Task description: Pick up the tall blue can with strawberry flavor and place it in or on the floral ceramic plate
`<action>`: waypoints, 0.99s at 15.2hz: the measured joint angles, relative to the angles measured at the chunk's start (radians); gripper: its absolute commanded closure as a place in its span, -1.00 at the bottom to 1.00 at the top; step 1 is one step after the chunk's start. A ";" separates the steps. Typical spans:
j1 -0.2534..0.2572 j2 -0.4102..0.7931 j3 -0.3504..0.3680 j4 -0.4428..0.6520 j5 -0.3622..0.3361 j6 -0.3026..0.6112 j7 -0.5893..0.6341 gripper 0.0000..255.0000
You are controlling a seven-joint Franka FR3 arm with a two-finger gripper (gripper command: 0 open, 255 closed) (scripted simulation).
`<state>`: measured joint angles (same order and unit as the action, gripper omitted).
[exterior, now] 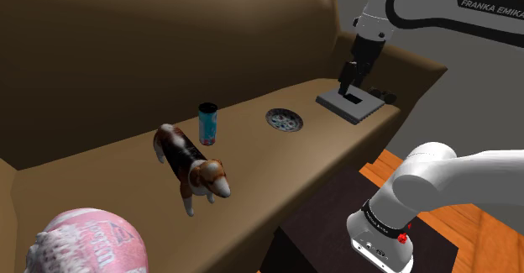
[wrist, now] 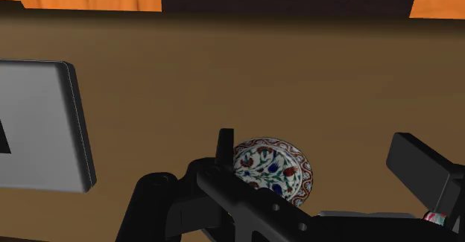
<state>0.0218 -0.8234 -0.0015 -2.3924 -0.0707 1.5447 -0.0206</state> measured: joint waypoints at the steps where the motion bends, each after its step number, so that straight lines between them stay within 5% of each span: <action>1: 0.000 0.000 0.000 0.000 0.000 0.000 0.000 -1.00; 15: 0.072 0.384 0.161 0.150 0.098 0.239 0.156 -1.00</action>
<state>0.0940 -0.4392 0.1596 -2.2428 0.0275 1.7841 0.1352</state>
